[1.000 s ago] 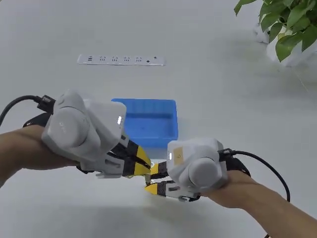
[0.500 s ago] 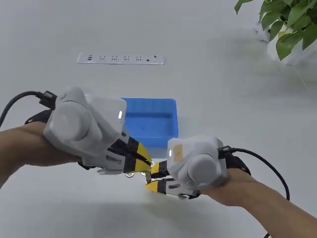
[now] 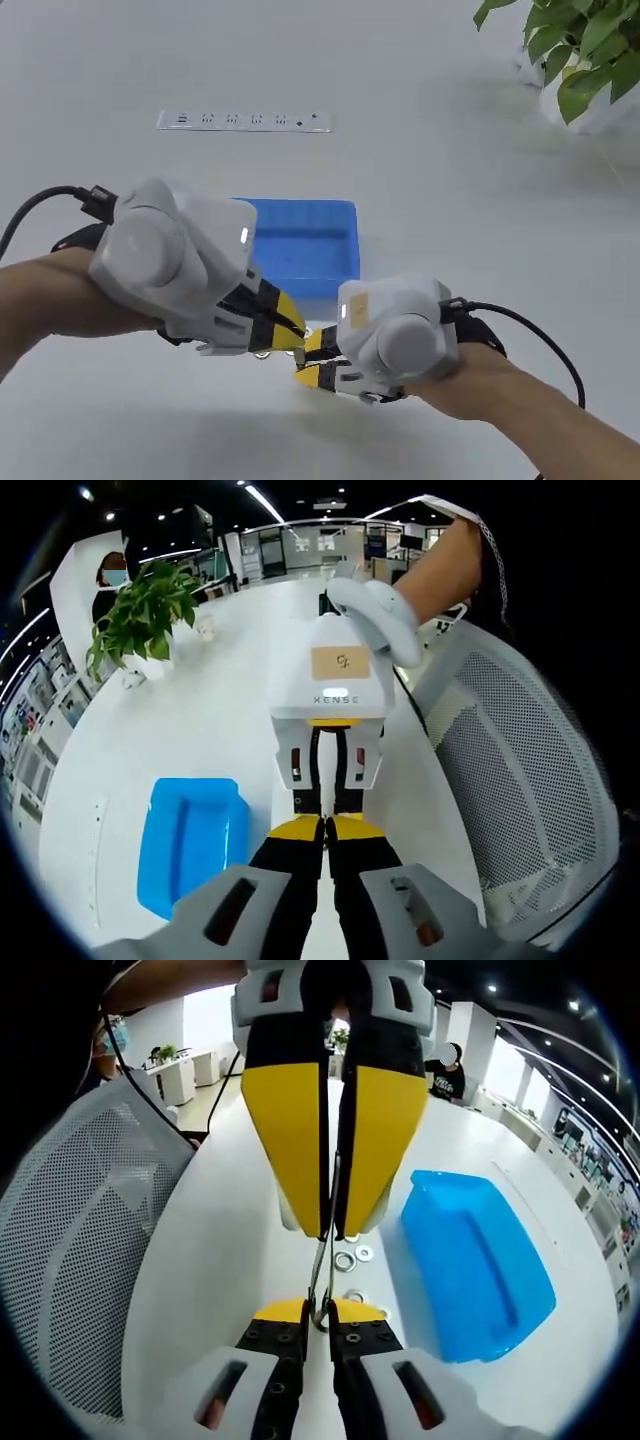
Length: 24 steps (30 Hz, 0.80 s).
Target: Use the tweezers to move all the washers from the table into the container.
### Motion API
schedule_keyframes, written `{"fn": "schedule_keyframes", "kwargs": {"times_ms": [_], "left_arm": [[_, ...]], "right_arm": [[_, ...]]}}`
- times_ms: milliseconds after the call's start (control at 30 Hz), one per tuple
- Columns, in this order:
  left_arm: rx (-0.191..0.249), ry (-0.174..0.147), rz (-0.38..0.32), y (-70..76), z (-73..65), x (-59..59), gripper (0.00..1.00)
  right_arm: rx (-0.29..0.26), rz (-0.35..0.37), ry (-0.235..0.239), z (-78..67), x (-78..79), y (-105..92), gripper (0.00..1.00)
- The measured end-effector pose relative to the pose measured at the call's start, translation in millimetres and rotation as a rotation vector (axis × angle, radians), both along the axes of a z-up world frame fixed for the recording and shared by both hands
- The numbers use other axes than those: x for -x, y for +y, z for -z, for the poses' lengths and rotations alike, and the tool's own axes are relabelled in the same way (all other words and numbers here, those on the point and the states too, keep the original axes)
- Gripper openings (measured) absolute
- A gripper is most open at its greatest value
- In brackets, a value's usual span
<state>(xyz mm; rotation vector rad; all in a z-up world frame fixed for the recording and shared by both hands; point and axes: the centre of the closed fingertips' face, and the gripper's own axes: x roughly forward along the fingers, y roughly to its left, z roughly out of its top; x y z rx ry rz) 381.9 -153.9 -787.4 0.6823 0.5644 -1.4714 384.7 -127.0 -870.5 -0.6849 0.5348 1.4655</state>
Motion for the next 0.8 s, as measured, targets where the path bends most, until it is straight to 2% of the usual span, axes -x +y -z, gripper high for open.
{"fn": "schedule_keyframes", "kwargs": {"times_ms": [367,800], "left_arm": [[0.007,-0.022,-0.007,1.3,-12.0,-2.7,0.06],[0.017,-0.045,-0.025,7.5,-32.9,-7.2,0.06]], "right_arm": [[-0.001,-0.004,-0.011,-12.0,-3.3,0.6,0.09],[-0.013,-0.008,-0.038,-32.5,-10.1,6.5,0.09]]}}
